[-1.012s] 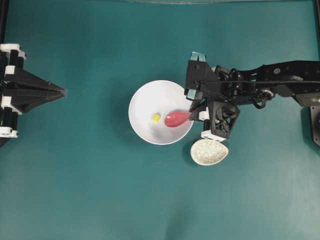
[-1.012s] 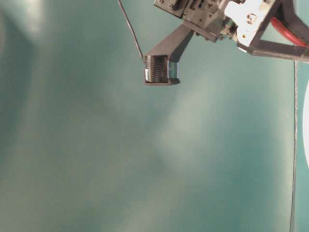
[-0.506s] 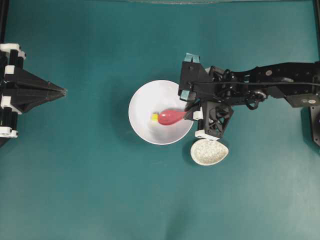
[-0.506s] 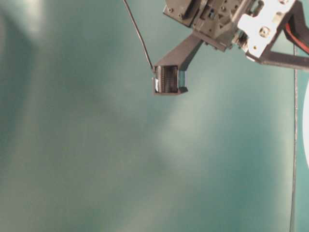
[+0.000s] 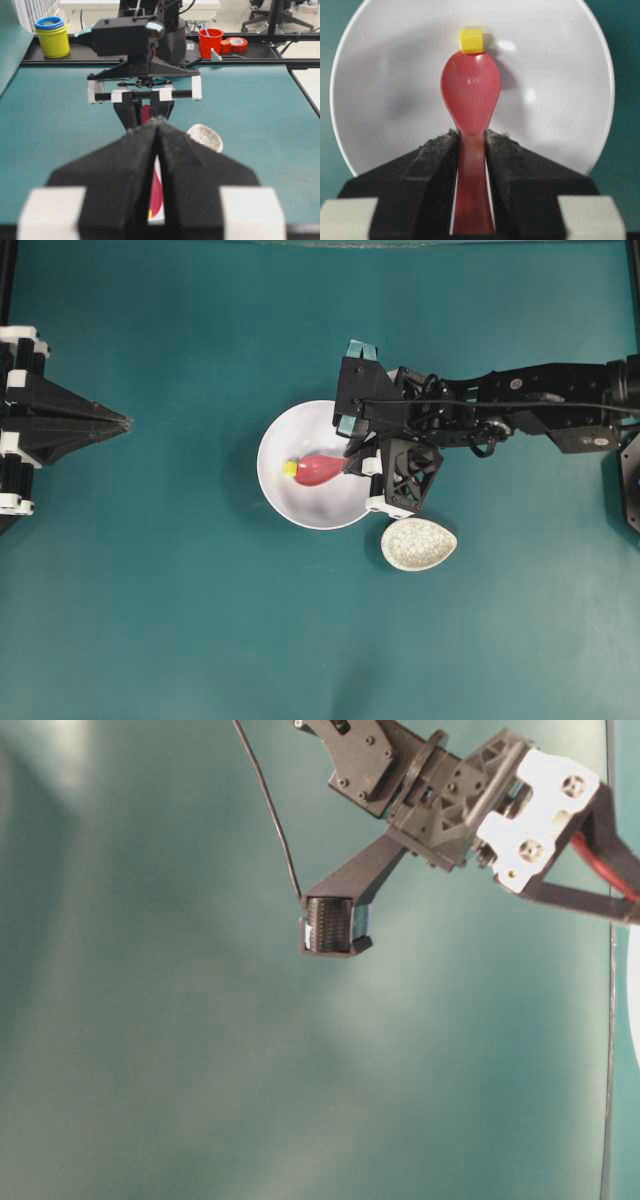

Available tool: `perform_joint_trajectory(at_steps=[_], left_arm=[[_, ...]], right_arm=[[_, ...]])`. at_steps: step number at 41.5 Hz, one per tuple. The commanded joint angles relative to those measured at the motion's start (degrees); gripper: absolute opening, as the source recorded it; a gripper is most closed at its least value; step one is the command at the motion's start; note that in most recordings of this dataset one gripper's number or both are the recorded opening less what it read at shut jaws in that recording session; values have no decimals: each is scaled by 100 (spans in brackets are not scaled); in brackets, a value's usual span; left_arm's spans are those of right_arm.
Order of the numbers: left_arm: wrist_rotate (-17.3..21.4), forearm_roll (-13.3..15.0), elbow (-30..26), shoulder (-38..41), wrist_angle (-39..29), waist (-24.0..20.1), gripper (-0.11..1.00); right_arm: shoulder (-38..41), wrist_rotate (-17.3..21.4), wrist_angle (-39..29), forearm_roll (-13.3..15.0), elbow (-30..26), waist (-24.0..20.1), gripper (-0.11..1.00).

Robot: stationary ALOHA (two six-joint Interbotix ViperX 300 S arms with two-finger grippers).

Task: Scoop the yellow hexagonal prism block from the bowl with a spoon using the right arm.
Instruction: 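Lower the spoon bowl into the white bowl beside the yellow block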

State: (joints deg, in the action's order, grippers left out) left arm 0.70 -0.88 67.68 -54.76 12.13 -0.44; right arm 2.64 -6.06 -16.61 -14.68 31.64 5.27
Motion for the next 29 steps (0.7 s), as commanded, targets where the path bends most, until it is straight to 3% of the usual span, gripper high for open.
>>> perform_joint_trajectory(at_steps=[1, 29], left_arm=[[9, -18, -149, 26, 26, 0, 0], [0, -18, -149, 26, 26, -9, 0]], right_arm=[[-88, -9, 141, 0, -123, 9, 24], [-114, -9, 589, 0, -123, 9, 24]])
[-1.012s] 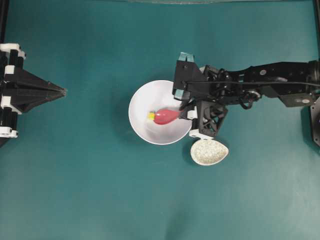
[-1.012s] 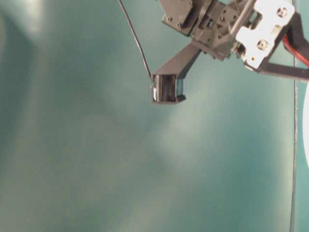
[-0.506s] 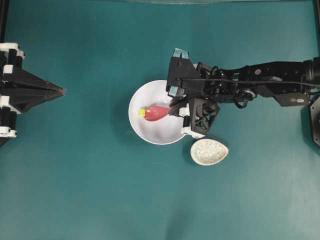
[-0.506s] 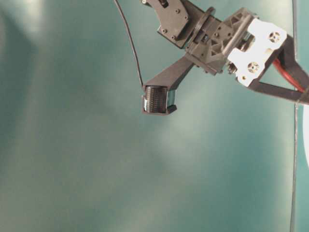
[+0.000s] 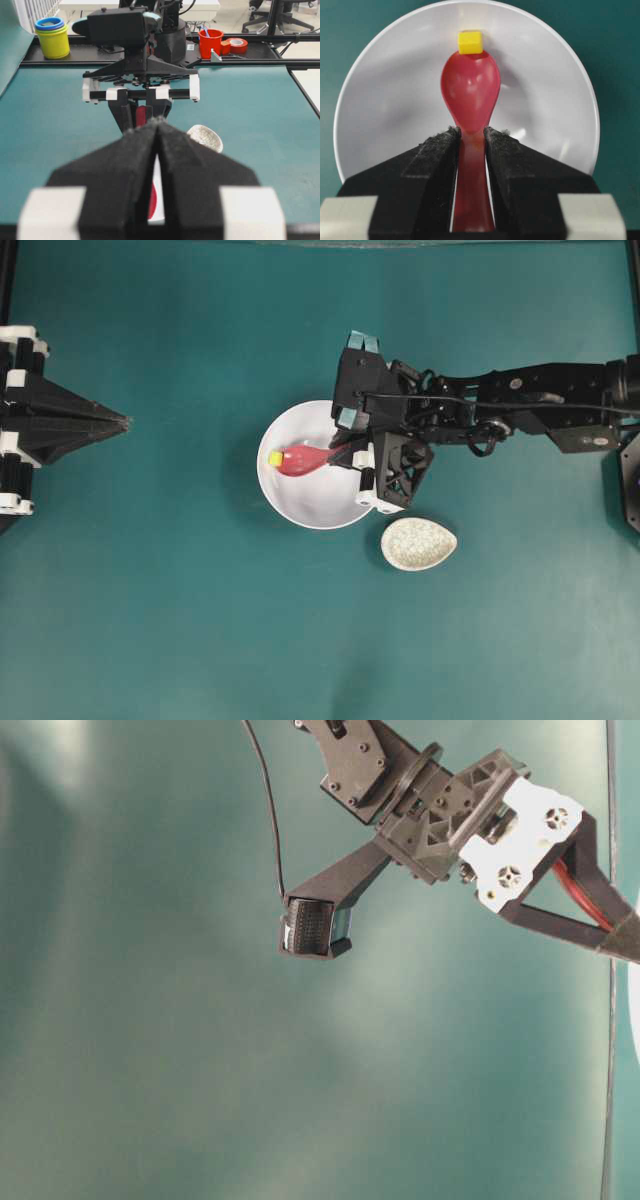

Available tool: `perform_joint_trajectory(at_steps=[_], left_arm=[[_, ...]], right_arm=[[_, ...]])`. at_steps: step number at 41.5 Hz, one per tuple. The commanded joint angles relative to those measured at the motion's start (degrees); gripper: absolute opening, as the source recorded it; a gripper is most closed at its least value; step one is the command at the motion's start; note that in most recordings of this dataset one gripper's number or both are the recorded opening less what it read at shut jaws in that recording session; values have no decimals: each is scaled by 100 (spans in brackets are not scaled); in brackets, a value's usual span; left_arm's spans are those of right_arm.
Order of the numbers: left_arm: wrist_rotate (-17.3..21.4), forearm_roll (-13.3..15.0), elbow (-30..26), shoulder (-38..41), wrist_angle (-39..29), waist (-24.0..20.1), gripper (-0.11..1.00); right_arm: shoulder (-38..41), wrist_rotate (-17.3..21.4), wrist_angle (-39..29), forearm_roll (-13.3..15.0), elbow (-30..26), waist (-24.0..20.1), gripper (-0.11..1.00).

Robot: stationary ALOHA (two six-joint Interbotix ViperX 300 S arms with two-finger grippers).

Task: Scoop the yellow hexagonal prism block from the bowl with a spoon using the right arm.
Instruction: 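Lower the spoon bowl into the white bowl beside the yellow block, then push the spoon under the yellow block toward the bowl's left rim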

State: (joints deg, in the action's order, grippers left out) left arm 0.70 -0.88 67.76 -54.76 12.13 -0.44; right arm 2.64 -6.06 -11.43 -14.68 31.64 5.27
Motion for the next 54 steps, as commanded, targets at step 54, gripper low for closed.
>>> perform_joint_trajectory(at_steps=[54], left_arm=[[9, -18, -158, 26, 26, -9, 0]], right_arm=[[-483, 44, 615, -9, 308, 9, 24]])
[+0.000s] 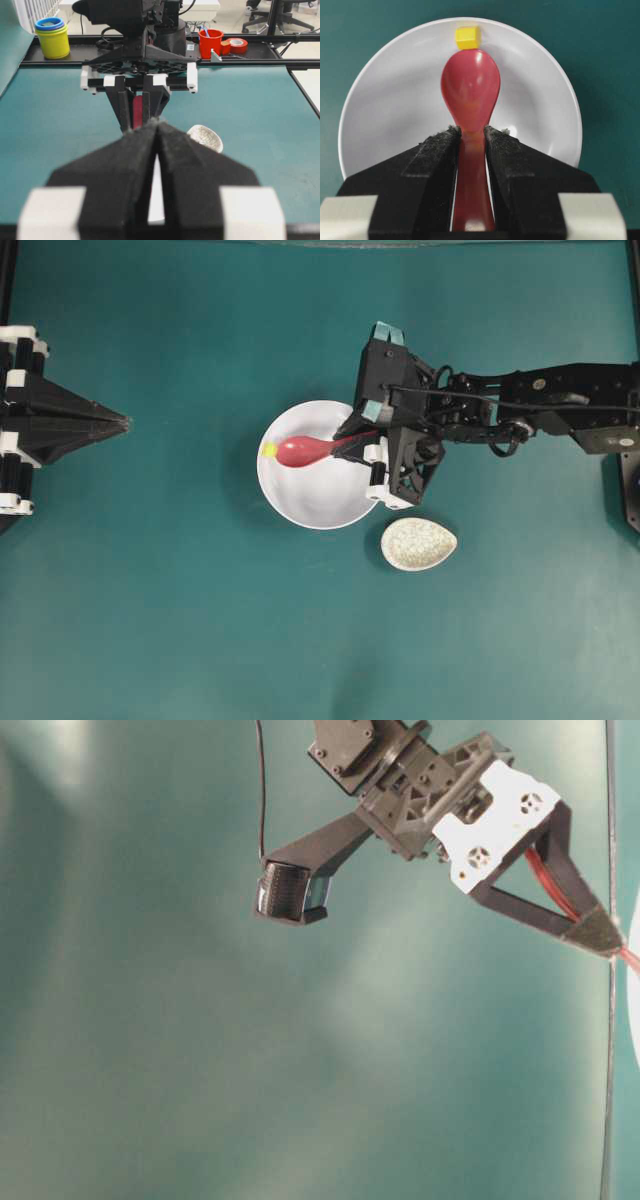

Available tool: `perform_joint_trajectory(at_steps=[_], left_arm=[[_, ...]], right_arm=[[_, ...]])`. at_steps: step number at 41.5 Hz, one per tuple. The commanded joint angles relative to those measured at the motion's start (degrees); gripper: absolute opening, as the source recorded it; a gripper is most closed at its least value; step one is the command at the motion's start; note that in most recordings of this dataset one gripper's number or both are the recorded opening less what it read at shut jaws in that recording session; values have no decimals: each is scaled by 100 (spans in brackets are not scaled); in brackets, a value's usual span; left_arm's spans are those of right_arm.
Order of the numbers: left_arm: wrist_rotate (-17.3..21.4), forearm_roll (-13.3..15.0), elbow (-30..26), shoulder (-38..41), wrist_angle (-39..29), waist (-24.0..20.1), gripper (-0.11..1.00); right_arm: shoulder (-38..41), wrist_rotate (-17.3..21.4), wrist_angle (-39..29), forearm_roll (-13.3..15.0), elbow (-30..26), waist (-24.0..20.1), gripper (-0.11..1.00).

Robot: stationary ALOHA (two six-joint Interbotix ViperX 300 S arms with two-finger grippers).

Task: Scoop the yellow hexagonal prism block from the bowl with a spoon using the right arm.
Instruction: 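Push the spoon under the yellow block toward the bowl's left rim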

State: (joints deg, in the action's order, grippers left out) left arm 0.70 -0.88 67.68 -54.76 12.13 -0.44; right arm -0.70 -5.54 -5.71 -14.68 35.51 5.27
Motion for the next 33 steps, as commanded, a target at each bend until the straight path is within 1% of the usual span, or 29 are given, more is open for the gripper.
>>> perform_joint_trajectory(at_steps=[1, 21, 33], left_arm=[[9, -18, -149, 26, 18, -9, 0], [18, -18, -149, 26, 44, -9, 0], [18, -35, -158, 18, 53, -9, 0]], right_arm=[[-141, -9, 44, -9, -88, 9, 24], [-53, -26, 26, -9, -141, 9, 24], [167, -35, 35, -9, -246, 9, 24]])
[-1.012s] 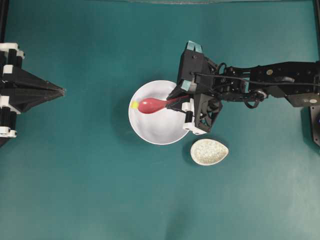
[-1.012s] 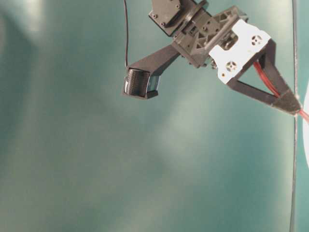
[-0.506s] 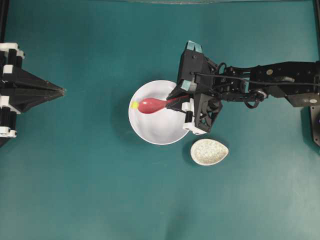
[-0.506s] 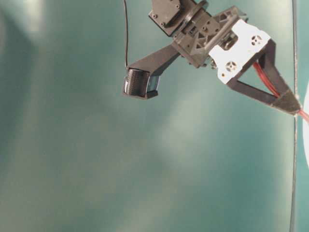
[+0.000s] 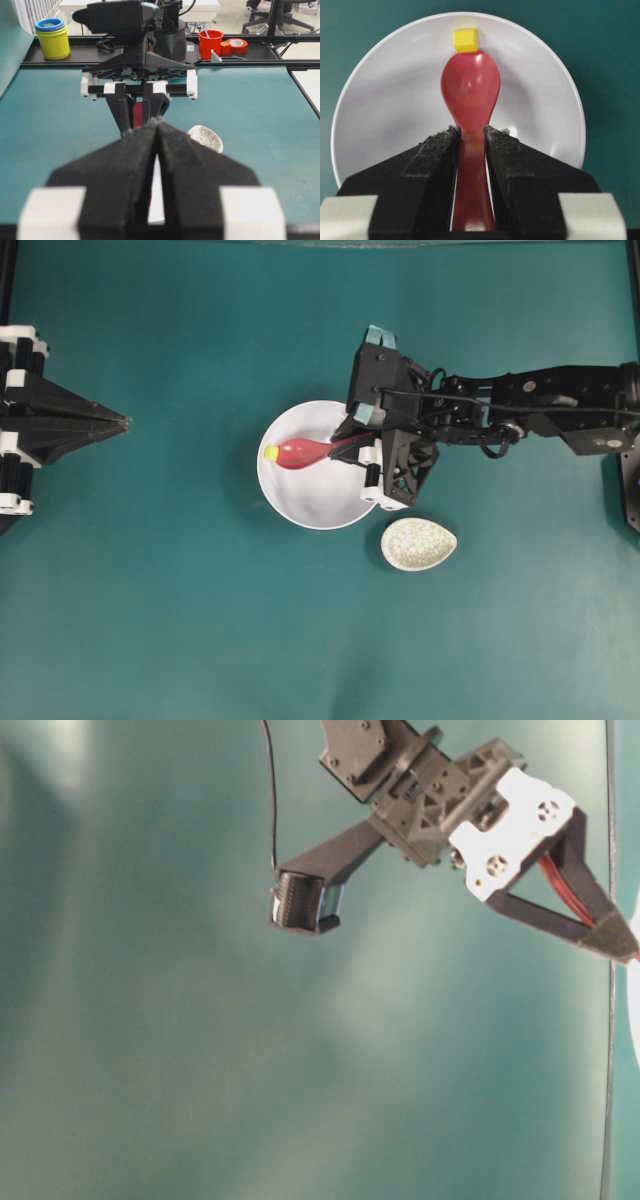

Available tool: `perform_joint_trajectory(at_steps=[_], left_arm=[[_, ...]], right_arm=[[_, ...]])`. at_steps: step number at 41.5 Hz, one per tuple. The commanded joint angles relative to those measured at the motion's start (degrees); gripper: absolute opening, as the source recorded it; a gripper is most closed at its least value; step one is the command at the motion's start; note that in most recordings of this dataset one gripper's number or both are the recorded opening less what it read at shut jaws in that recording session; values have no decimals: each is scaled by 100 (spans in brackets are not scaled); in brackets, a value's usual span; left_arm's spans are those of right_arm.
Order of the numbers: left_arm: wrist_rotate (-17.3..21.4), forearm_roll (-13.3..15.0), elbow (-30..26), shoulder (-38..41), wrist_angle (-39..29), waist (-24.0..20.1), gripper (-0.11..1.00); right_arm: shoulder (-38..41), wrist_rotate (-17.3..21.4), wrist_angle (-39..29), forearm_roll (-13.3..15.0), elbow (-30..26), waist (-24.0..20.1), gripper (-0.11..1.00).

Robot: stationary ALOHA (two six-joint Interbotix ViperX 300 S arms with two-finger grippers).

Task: Scoop the yellow hexagonal prism block from the bowl with a spoon using the right arm.
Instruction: 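Push the spoon under the yellow block toward the bowl's left rim, then raise the spoon with the yellow block up out of the bowl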

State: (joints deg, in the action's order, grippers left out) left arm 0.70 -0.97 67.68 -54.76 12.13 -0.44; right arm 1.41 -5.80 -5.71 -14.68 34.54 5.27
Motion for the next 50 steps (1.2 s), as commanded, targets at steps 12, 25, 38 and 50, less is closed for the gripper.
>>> perform_joint_trajectory(at_steps=[12, 25, 38, 50], left_arm=[[18, -35, -158, 9, 44, -9, 0], [18, -35, -158, 9, 35, -9, 0], [18, -35, -158, 9, 35, -9, 0], [18, -35, -158, 0, 26, 0, 0]], right_arm=[[44, -9, 53, -9, -176, 9, 24], [-26, 9, 62, -9, -132, 9, 24], [-703, 44, 255, -18, 299, -44, 24], [-1819, 26, 729, -18, 896, -53, 24]])
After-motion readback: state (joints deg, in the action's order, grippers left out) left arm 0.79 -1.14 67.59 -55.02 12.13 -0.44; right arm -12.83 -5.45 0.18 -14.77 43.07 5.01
